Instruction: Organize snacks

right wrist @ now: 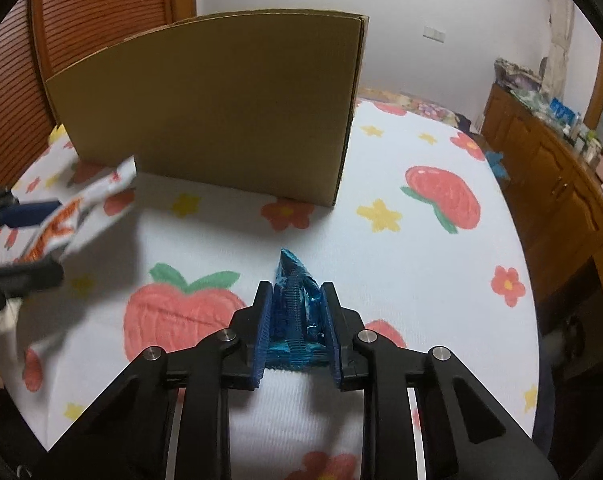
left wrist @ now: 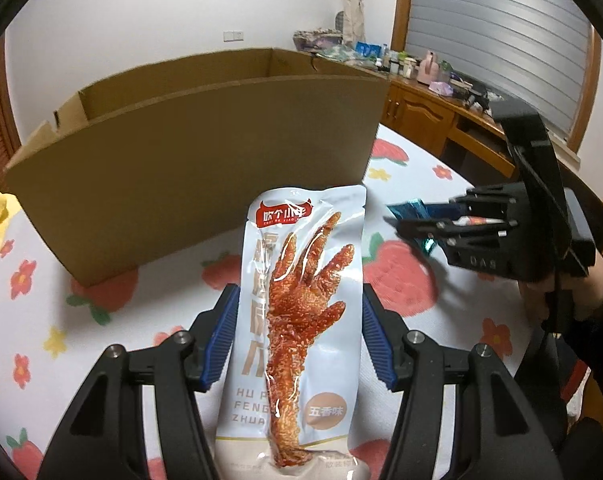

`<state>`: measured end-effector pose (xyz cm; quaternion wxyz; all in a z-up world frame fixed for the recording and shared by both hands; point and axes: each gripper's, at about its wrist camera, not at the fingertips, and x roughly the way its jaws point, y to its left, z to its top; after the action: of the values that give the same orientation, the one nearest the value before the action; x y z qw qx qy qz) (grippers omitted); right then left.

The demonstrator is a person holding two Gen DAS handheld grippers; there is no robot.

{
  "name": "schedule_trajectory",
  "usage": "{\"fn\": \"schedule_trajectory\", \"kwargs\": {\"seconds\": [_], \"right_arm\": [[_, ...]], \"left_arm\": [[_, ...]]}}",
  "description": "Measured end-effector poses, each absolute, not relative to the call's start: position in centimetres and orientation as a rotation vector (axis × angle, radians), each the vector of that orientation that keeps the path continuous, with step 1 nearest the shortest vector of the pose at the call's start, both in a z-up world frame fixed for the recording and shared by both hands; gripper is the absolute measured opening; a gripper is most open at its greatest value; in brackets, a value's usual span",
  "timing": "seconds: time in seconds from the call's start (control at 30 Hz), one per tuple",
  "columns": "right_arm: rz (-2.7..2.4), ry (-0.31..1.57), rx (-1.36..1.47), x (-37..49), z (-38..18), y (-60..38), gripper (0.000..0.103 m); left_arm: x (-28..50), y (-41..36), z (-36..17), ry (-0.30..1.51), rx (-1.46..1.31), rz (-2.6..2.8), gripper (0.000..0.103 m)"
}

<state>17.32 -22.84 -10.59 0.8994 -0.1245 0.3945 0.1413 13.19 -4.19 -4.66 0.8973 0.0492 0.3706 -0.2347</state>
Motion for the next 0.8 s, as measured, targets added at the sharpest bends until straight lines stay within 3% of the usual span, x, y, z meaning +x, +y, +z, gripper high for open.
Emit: {"fn": "schedule_trajectory", "kwargs": {"seconds": [0.4, 0.63, 0.8], "right_arm": [[0.369, 0.670, -0.184, 17.0, -4.4, -22.0, 0.022], [0.444, 0.562, -0.192, 17.7, 0.6, -20.0, 0.022], [0.478, 0.513, -0.210, 17.4, 2.5, -18.9, 0.022]], "left_arm": [[14.5, -2.9, 1.5, 0.644, 0.090, -0.470, 0.058], [14.6, -2.6, 3.9, 0.619, 0.101, -0.507, 0.046], [14.6, -3.0, 4.5, 0.611, 0.090, -0.510, 0.046]]}}
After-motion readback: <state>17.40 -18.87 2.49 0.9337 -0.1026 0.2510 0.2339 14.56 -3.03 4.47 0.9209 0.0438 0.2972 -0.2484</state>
